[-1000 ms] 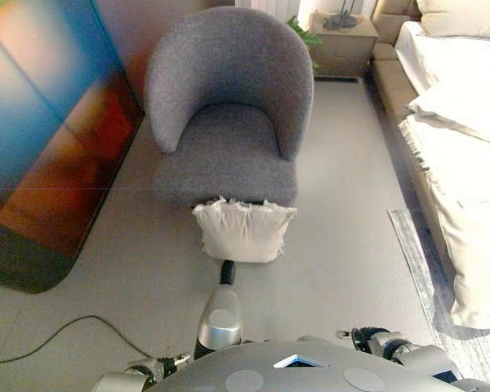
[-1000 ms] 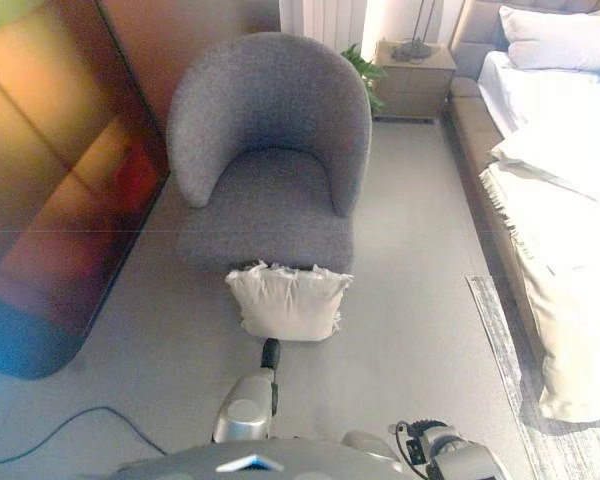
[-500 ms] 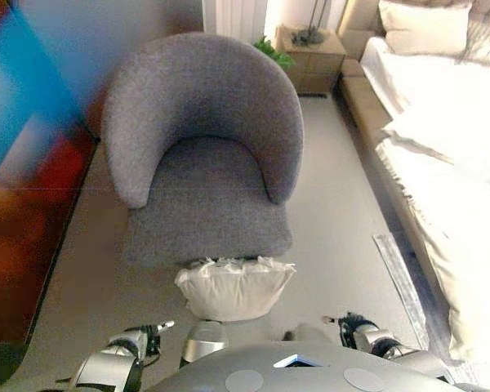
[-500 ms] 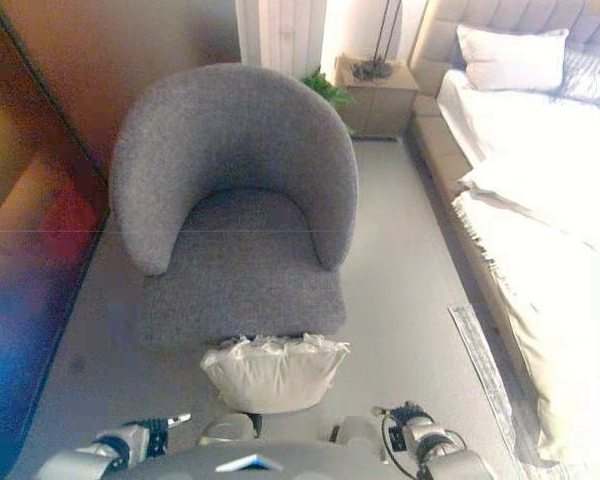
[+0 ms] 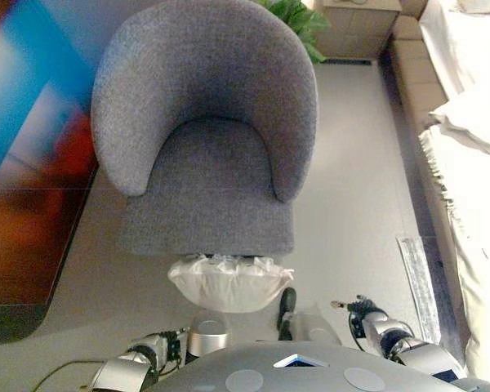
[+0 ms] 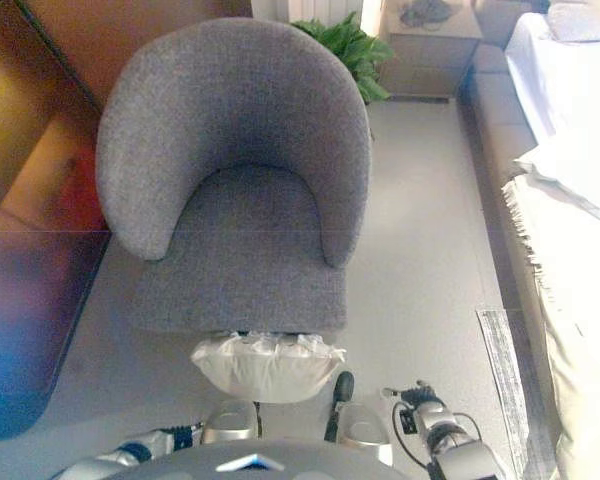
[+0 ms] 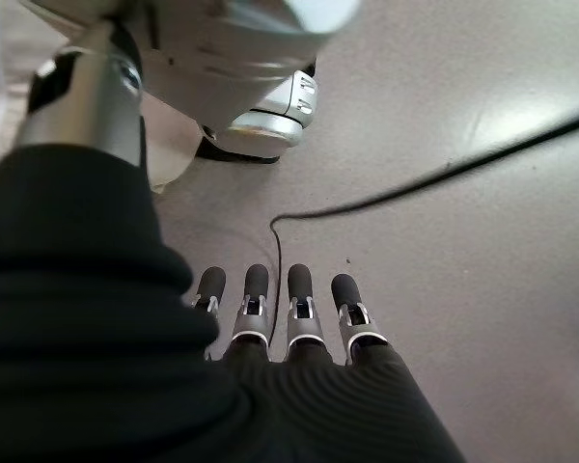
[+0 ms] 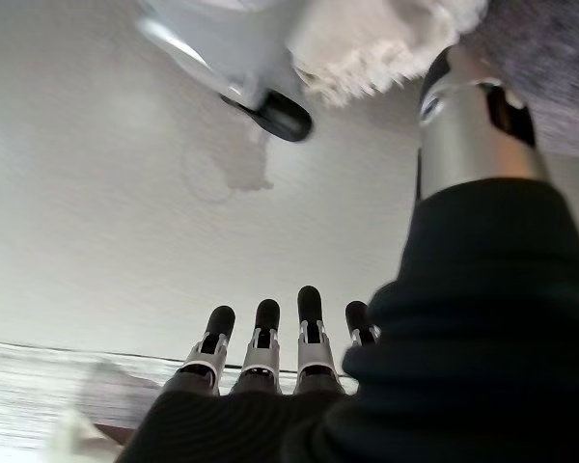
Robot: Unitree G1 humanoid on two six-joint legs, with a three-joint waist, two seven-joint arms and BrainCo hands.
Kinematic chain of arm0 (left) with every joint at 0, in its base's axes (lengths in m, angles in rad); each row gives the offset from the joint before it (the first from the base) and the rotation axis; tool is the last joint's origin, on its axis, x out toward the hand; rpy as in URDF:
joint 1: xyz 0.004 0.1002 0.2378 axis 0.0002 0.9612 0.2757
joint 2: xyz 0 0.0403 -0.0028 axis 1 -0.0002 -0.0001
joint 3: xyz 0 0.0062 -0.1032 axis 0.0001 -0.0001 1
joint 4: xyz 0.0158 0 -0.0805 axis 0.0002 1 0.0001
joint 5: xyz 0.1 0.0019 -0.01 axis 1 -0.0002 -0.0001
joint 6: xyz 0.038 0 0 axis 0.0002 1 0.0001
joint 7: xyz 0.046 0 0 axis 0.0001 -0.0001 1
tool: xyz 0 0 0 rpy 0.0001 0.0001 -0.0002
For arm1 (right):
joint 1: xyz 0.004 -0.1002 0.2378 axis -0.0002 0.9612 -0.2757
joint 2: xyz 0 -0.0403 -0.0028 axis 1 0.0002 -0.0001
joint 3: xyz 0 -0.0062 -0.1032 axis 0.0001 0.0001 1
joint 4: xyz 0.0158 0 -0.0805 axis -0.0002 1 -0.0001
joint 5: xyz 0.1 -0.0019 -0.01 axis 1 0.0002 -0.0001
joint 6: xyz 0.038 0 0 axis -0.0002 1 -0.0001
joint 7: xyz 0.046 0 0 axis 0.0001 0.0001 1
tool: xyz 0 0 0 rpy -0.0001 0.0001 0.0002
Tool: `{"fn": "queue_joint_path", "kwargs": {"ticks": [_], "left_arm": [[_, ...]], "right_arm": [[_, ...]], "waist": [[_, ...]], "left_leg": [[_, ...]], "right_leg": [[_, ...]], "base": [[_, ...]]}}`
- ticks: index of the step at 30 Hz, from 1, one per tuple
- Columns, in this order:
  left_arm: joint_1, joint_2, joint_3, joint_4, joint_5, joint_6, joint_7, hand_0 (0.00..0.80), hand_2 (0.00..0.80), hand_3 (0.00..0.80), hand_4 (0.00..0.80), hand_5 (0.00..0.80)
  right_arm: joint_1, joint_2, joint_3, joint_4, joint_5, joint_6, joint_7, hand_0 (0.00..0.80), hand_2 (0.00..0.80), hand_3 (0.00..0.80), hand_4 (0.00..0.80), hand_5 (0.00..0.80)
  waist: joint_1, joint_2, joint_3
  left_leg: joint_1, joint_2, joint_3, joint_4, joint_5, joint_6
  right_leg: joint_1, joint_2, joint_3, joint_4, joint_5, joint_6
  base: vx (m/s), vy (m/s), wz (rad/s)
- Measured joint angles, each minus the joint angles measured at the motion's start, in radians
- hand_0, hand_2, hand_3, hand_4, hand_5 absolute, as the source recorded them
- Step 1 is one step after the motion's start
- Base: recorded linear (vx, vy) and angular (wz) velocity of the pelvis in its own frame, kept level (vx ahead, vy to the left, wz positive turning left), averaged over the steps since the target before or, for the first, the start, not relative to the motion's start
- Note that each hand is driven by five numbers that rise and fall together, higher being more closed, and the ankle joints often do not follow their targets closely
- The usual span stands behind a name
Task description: Pick up the cushion and take it to the sofa
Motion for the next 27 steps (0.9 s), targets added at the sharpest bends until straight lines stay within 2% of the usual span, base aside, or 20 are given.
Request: {"fn": "queue_joint_path", "kwargs": {"ticks": [3,6,7,8,9,11,13,17,22,27], "left_arm": [[-0.076,-0.01,-0.007,0.0,-0.001,-0.022,0.025,0.0,0.0,0.0,0.0,0.0],[-0.118,-0.009,-0.009,-0.004,-0.001,-0.053,0.071,0.0,0.0,0.0,0.0,0.0],[-0.12,-0.007,-0.009,-0.004,-0.001,-0.067,0.087,0.0,0.0,0.0,0.0,0.0],[-0.126,-0.006,-0.009,-0.006,-0.002,-0.083,0.103,0.0,0.0,0.0,0.0,0.0],[-0.138,-0.003,-0.011,-0.008,-0.012,-0.107,0.119,0.0,0.0,0.0,0.0,0.0],[-0.168,0.013,-0.015,-0.048,-0.042,-0.128,0.152,0.0,0.0,0.0,0.0,0.0],[-0.199,0.038,-0.028,-0.109,-0.08,-0.123,0.195,0.0,0.0,0.0,0.0,0.0],[-0.238,0.075,-0.028,-0.208,-0.12,-0.139,0.295,0.0,0.0,0.0,0.0,0.0],[-0.256,0.085,-0.053,-0.277,-0.118,-0.248,0.379,0.0,0.0,0.0,0.0,0.0],[-0.321,0.128,-0.09,-0.37,-0.101,-0.348,0.476,0.0,0.0,0.0,0.0,0.0]], "right_arm": [[-0.065,-0.017,0.013,-0.012,0.032,-0.011,-0.045,0.0,0.0,0.0,0.0,0.0],[-0.089,-0.019,0.013,-0.013,0.054,-0.026,-0.073,0.0,0.0,0.0,0.0,0.0],[-0.09,-0.02,0.015,-0.013,0.054,-0.038,-0.083,0.0,0.0,0.0,0.0,0.0],[-0.096,-0.026,0.026,-0.016,0.054,-0.058,-0.102,0.0,0.0,0.0,0.0,0.0],[-0.11,-0.031,0.037,-0.016,0.054,-0.082,-0.132,0.0,0.0,0.0,0.0,0.0],[-0.133,-0.038,0.035,-0.025,0.051,-0.132,-0.16,0.0,0.0,0.0,0.0,0.0],[-0.132,-0.042,0.036,-0.098,0.05,-0.144,-0.181,0.0,0.0,0.0,0.0,0.0],[-0.135,-0.043,0.04,-0.279,0.031,-0.14,-0.209,0.0,0.0,0.0,0.0,0.0],[-0.165,-0.071,0.053,-0.372,0.029,-0.139,-0.25,0.0,0.0,0.0,0.0,0.0],[-0.238,-0.155,0.052,-0.399,0.029,-0.132,-0.278,0.0,0.0,0.0,0.0,0.0]], "waist": [[-0.008,0.028,0.059],[-0.011,0.038,0.115],[-0.013,0.034,0.125],[-0.019,0.039,0.131],[-0.032,0.038,0.147],[-0.037,0.019,0.193],[-0.037,0.013,0.245],[-0.042,0.002,0.334],[-0.062,-0.017,0.348],[-0.064,-0.025,0.351]], "left_leg": [[-0.106,-0.006,0.001,0.055,0.03,-0.032],[-0.128,-0.019,0.007,0.023,0.052,-0.011],[-0.134,-0.023,0.009,0.015,0.044,-0.008],[-0.16,-0.026,0.012,0.023,0.013,0.011],[-0.194,-0.035,0.013,0.034,-0.009,0.015],[-0.258,-0.06,0.029,0.041,0.004,0.036],[-0.311,-0.079,0.033,0.058,0.013,0.048],[-0.387,-0.089,0.038,0.081,0.021,0.057],[-0.52,-0.088,0.031,0.118,0.023,0.051],[-0.684,-0.074,0.025,0.233,-0.016,0.052]], "right_leg": [[-0.088,-0.022,-0.025,0.063,-0.011,-0.012],[-0.15,-0.046,-0.048,0.145,-0.045,-0.018],[-0.184,-0.058,-0.048,0.193,-0.065,-0.015],[-0.232,-0.067,-0.048,0.247,-0.082,-0.012],[-0.278,-0.084,-0.045,0.29,-0.093,-0.006],[-0.359,-0.112,-0.026,0.326,-0.088,0.009],[-0.414,-0.129,-0.006,0.346,-0.079,0.019],[-0.487,-0.126,0.031,0.351,-0.051,0.029],[-0.606,-0.126,0.032,0.372,-0.047,0.024],[-0.749,-0.127,0.039,0.435,-0.053,0.012]], "base": [[-0.113,0.004,0.28],[-0.037,0.088,0.34],[-0.106,0.139,0.1],[-0.106,0.159,0.09],[-0.115,0.158,0.12],[-0.117,0.094,0.05],[-0.112,0.056,0.09],[-0.084,0.044,0.03],[-0.055,0.013,0.08],[-0.036,0.034,-0.01]]}}
